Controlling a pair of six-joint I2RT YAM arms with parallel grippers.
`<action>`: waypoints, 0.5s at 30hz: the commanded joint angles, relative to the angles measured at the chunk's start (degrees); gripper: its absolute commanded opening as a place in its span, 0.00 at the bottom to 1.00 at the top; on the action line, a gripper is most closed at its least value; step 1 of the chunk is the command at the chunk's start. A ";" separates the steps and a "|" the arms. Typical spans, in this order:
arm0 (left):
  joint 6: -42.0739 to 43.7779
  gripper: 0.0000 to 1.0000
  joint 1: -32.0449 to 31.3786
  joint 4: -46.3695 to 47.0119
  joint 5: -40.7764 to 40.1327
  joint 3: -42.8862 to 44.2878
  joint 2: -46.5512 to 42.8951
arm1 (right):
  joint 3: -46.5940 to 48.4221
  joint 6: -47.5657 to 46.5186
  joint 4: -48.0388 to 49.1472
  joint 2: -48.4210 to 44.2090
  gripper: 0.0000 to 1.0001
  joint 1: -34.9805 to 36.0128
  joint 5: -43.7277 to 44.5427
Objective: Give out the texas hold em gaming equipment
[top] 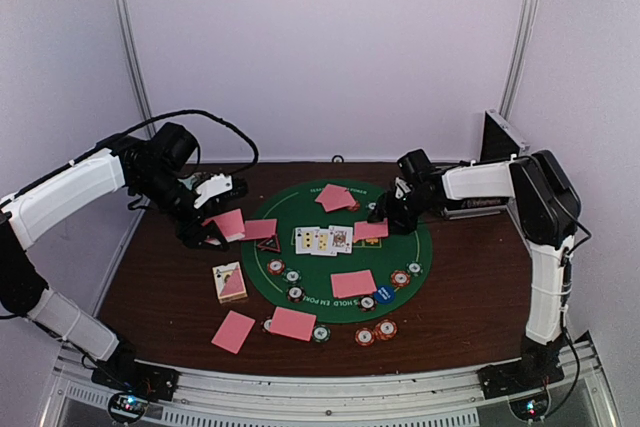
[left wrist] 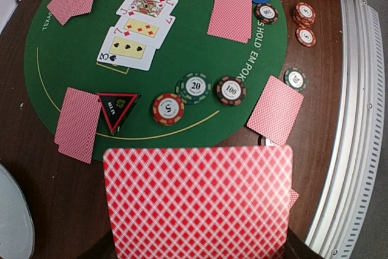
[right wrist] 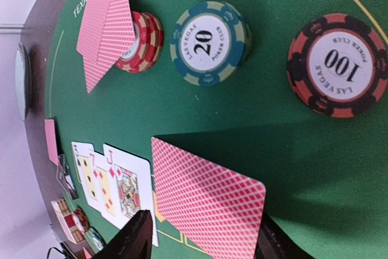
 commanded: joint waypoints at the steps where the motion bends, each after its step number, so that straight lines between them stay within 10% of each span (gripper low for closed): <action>1: 0.25 0.00 -0.09 0.99 1.43 0.97 -1.20 | -1.04 -4.05 -5.74 -5.90 0.60 0.10 6.47; 15: 0.05 0.00 -0.17 0.96 1.90 1.57 -0.31 | -1.77 0.82 -5.08 -17.77 0.88 7.78 4.11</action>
